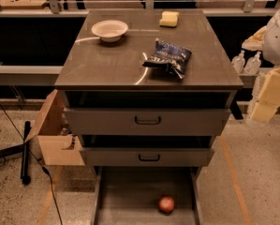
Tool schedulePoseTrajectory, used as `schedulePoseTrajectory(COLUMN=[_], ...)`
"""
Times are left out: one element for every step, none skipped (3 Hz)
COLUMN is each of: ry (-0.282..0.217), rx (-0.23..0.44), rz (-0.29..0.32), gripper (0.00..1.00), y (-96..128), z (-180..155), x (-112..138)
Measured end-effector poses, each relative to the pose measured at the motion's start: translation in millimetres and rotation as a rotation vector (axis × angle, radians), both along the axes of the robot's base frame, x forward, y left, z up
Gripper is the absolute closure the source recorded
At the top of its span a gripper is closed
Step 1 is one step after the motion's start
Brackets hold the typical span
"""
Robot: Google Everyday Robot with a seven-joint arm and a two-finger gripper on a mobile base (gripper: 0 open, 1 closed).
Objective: Pick apple from bottom drawer and place on counter
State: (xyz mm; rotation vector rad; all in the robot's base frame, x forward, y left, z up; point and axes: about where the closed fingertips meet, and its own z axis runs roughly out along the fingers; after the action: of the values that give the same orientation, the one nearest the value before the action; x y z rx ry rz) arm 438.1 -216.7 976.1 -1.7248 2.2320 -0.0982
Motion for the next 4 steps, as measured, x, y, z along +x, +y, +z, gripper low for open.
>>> schedulePoseTrajectory(ry=[0.0,-0.022,-0.038,-0.027], rx=[0.0,0.011,0.045,0.091], rz=[0.0,0.009,0.056,0.113], gripper=[0.0,0.0,0.0,0.0], y=[0.0,4.9,16.5,32.0], z=[0.0,-18.7,-71.6,-145.6], x=[0.0,1.9,-8.8,-17.5])
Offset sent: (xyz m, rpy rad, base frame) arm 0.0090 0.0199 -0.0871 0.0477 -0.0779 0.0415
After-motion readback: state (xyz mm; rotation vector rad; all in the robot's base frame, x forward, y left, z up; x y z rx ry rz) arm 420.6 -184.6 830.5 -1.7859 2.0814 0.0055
